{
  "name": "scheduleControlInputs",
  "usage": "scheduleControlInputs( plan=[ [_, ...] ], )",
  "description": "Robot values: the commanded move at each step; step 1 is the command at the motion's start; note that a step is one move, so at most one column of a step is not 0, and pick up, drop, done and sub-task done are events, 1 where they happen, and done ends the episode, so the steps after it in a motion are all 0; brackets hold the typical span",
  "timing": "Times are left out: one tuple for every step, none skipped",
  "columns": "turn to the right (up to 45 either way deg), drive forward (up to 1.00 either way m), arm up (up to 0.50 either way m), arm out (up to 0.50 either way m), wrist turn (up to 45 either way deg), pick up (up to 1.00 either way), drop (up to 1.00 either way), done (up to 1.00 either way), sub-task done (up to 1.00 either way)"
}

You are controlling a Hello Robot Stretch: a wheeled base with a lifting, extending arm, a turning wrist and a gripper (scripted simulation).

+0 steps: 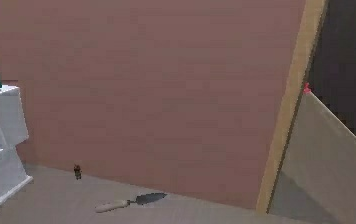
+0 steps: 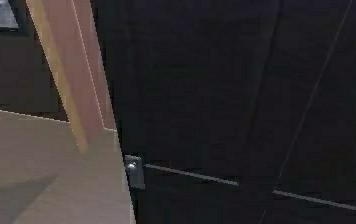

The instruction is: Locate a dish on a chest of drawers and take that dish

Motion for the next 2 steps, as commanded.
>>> scheduleControlInputs(
  plan=[
    [0.0, 0.6, 0.0, 0.0, 0.0, 0.0, 0.0, 0.0, 0.0],
    [45.0, 0.0, 0.0, 0.0, 0.0, 0.0, 0.0, 0.0, 0.0]
  ],
)
